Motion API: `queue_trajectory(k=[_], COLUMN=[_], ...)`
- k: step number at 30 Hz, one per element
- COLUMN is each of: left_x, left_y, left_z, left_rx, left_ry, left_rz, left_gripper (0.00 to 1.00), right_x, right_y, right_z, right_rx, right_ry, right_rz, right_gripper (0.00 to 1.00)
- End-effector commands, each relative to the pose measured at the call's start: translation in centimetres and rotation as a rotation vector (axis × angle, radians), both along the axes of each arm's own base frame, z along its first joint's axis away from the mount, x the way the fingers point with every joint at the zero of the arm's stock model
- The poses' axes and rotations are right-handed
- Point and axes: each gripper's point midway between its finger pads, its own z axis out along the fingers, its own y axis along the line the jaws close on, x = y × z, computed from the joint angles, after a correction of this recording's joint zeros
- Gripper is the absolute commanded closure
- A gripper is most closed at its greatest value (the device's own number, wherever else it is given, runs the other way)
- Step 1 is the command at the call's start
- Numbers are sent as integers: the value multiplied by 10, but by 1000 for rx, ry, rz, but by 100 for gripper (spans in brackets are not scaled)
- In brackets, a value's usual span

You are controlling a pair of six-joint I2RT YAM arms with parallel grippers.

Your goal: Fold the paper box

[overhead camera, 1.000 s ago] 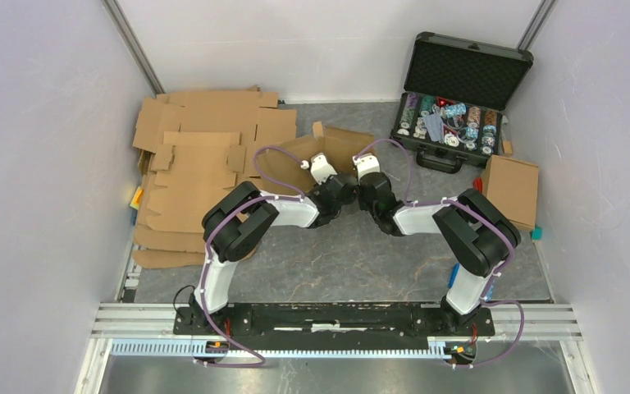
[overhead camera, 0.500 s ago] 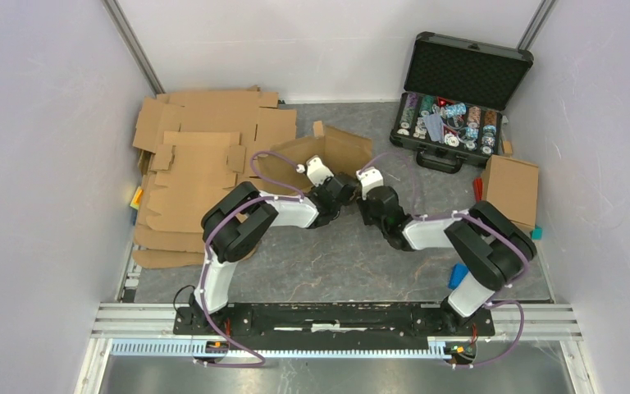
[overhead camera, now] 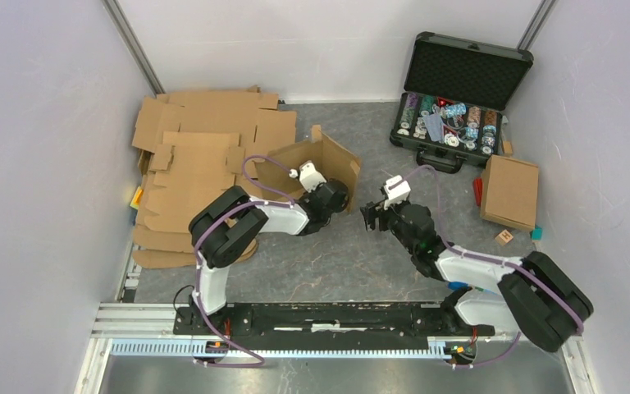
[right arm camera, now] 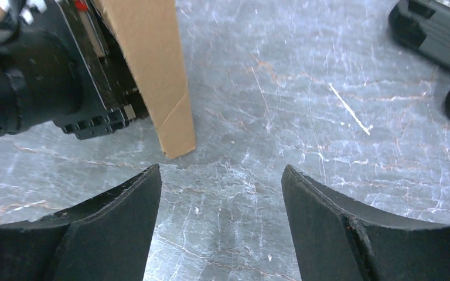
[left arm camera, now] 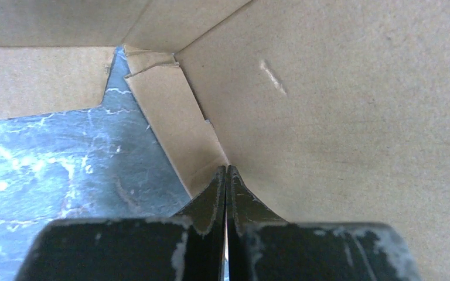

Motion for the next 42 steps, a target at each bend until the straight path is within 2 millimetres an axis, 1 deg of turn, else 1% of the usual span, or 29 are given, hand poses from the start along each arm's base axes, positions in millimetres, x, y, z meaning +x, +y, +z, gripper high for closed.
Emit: queue_trajectory(k=[1, 6, 8, 11, 16, 20, 21, 23, 25, 28, 31, 33, 35, 36, 37, 38, 39, 41, 42], left_x=[-39, -46, -46, -47, -51, -57, -58, -63, -69, -79, -88, -91, -96, -96, -94, -92, -90, -88, -87], left_y=[35, 27, 23, 23, 29, 36, 39, 46, 52, 67, 81, 93, 97, 102, 109, 115, 123, 133, 137], left_z=[-39, -20, -11, 3, 29, 49, 52, 61, 67, 75, 87, 96, 113, 120, 129, 135, 142, 151, 154], left_rx=[209, 192, 187, 188, 217, 219, 224, 237, 252, 255, 255, 278, 243, 227, 213, 206, 201, 197, 199], left_ry=[120, 83, 68, 53, 18, -16, -17, -19, -21, -23, -65, -96, -150, -169, -192, -206, -221, -231, -231], left_rz=[-90, -194, -226, -249, -284, -303, -304, -312, -327, -327, -337, -361, -447, -459, -461, -458, -447, -438, -438], left_gripper=[98, 98, 98, 98, 98, 98, 98, 98, 98, 98, 97, 90, 83, 79, 75, 67, 61, 54, 51], right_x=[-6, -9, -10, -15, -20, -22, -19, -11, -7, -3, 9, 23, 37, 44, 48, 54, 59, 71, 73], right_y=[7, 13, 24, 35, 31, 34, 34, 30, 29, 27, 27, 23, 17, 13, 14, 12, 13, 12, 16], right_z=[45, 72, 80, 88, 94, 100, 102, 99, 101, 108, 115, 115, 111, 111, 109, 109, 106, 103, 103], right_rx=[116, 164, 166, 196, 208, 218, 219, 203, 203, 221, 217, 204, 225, 254, 291, 323, 352, 392, 411], right_ry=[-175, -234, -240, -242, -261, -255, -247, -202, -195, -208, -198, -157, -102, -86, -60, -43, -23, -7, -2], right_rz=[69, 108, 166, 225, 227, 245, 234, 187, 175, 169, 148, 108, 73, 67, 82, 82, 85, 97, 123], right_gripper=[19, 19, 19, 19, 18, 17, 17, 16, 15, 13, 9, 8, 6, 5, 5, 5, 5, 6, 7])
